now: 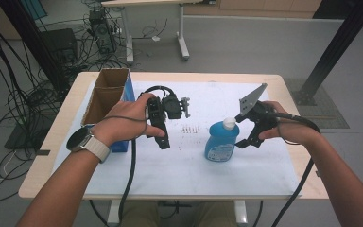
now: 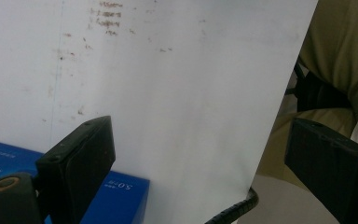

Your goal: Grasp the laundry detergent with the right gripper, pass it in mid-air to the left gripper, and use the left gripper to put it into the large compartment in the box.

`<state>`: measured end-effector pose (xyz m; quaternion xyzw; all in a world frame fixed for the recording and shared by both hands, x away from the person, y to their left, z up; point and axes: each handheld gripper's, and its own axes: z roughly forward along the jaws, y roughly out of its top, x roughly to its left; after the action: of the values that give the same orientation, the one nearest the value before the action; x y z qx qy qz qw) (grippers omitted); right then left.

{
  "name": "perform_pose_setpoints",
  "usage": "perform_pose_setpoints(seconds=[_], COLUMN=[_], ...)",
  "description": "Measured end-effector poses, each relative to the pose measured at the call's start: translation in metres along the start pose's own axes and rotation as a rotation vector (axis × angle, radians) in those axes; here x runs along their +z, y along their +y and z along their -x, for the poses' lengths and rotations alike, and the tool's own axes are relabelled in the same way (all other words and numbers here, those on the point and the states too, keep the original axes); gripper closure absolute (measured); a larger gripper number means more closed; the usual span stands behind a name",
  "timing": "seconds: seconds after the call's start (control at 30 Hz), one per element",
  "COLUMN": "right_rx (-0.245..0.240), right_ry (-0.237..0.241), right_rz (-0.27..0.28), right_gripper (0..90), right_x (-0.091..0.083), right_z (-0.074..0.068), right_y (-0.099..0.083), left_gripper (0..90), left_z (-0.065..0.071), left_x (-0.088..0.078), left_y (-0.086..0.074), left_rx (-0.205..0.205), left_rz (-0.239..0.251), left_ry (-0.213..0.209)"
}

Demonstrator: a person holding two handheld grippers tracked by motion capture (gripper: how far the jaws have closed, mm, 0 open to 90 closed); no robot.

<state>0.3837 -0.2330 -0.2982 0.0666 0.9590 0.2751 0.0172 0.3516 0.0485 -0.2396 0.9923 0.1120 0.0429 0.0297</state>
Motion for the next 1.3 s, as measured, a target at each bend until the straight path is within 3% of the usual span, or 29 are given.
perform_pose_setpoints(seconds=[1.3], right_rx=[0.008], right_ry=[0.001], right_rz=[0.008], right_gripper=[6.1], right_x=[0.0007], right_z=[-0.0005], right_y=[-0.0032], left_gripper=[9.0], left_z=[-0.0019], left_x=[0.0001], left_y=[-0.0026], left_rx=[-0.009], left_rz=[-0.001], left_ry=[0.002])
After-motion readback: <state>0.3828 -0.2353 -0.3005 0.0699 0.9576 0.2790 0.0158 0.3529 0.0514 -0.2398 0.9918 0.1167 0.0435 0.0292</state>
